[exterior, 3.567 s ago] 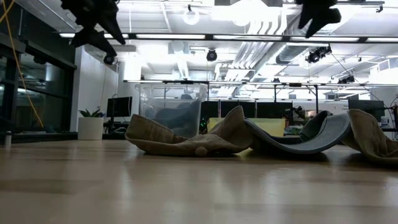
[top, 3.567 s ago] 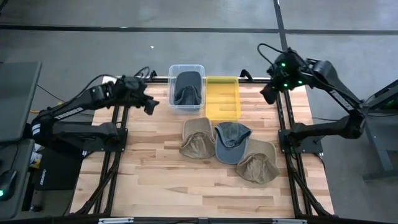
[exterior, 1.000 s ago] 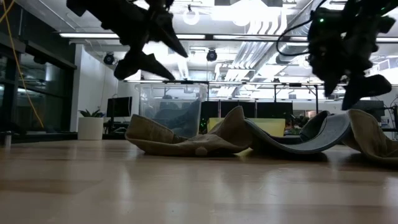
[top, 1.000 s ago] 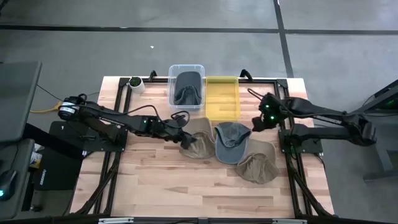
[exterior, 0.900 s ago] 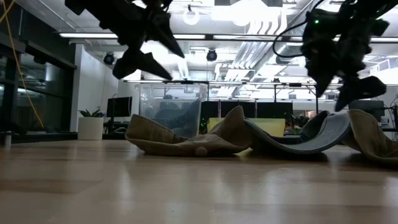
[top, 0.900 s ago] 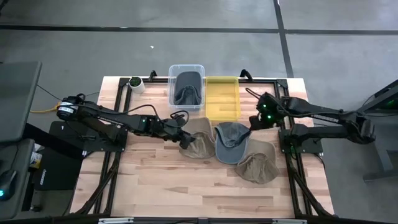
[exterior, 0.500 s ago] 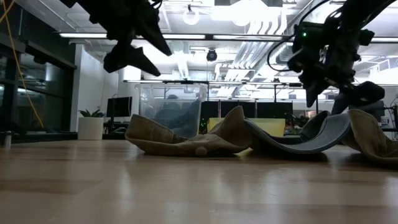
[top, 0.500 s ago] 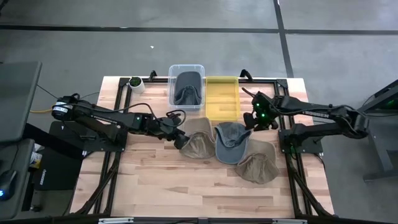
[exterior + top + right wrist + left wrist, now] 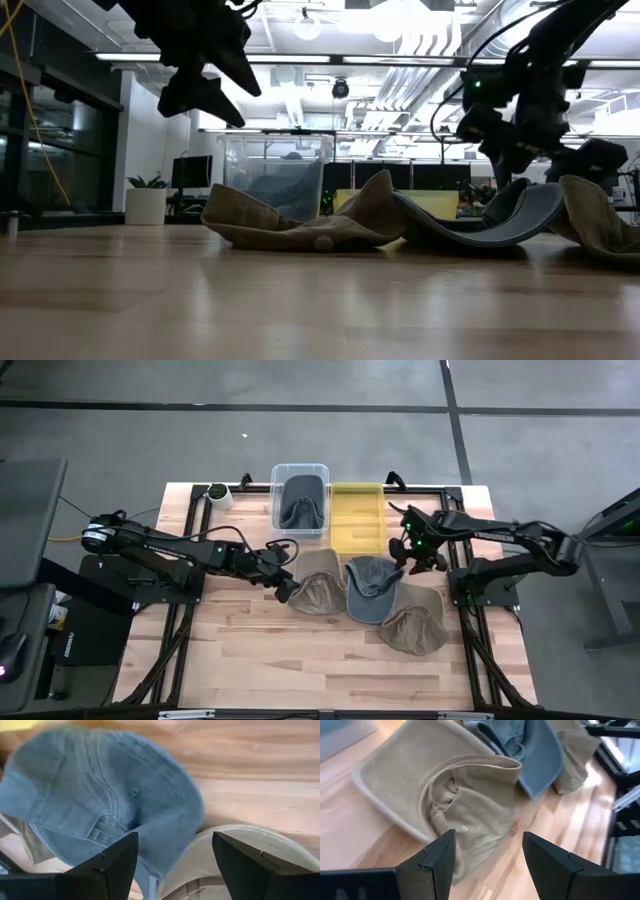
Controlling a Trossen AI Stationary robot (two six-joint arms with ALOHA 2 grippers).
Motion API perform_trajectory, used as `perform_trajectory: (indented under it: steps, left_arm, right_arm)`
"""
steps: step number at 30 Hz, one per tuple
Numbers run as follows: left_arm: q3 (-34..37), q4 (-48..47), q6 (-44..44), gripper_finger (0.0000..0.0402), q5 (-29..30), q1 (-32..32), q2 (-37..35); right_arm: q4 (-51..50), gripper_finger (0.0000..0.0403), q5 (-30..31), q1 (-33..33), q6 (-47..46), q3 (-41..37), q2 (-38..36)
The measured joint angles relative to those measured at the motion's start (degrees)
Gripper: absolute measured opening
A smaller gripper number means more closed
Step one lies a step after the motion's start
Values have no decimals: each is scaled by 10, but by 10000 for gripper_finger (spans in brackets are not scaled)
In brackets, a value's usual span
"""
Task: Pick & Place hat
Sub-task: Put the black cap into the transparent bin
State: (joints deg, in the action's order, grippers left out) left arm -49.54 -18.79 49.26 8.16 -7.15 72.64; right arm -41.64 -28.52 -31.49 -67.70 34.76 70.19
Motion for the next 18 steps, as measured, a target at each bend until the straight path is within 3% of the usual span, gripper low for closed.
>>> perform_trajectory:
  steps: [9, 18]
  left_arm:
    - [0, -105, -11, 207, 34, 0, -32]
    - [0, -133, -17, 207, 60, 0, -69]
  right_arm:
    - [75, 249, -21, 33, -34, 0, 61]
    - [104, 249, -47, 67, -45, 0, 105]
